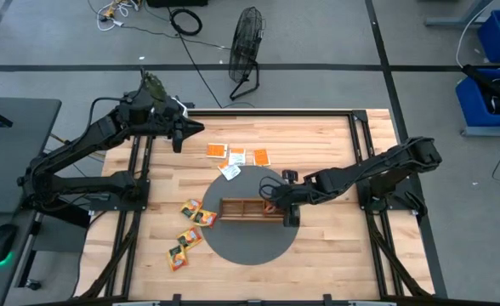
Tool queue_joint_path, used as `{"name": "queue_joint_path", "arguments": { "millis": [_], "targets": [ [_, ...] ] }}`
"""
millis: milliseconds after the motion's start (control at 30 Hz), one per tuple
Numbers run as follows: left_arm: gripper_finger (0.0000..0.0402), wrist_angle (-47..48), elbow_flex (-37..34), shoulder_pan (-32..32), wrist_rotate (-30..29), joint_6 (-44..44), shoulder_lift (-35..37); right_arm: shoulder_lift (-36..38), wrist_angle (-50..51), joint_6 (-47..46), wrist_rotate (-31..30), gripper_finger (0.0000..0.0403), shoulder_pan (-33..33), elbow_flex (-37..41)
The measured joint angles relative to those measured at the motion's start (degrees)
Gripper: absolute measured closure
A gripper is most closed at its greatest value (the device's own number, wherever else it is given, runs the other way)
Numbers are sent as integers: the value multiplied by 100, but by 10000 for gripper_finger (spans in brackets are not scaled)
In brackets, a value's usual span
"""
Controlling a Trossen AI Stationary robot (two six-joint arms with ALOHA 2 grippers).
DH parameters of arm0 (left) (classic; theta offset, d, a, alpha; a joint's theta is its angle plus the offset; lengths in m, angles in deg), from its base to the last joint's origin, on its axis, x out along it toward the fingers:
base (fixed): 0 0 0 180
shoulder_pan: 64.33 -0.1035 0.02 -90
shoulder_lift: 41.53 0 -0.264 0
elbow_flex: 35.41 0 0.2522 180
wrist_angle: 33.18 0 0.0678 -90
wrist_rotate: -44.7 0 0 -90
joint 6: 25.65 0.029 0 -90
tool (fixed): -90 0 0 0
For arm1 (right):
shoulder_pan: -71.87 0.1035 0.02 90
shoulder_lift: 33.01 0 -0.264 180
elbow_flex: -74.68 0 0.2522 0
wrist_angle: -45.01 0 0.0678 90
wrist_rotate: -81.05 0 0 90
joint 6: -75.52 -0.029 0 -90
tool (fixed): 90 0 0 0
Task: Pick & Place Tea
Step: Put the red tea bag into the right section of the wooden organizer
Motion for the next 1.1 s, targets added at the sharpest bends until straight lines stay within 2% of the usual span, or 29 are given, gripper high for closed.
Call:
{"name": "queue_joint_path", "arguments": {
  "millis": [267,833,1100],
  "targets": [
    [344,0,0,0,-2,3,0,-3,153,5,171,399,-32,-31],
    [344,0,0,1,-2,5,0,-36,2355,-452,633,402,-199,-1440],
    [344,14,0,2,0,-8,0,-872,3290,-492,1180,403,-386,-2521]
  ]
}}
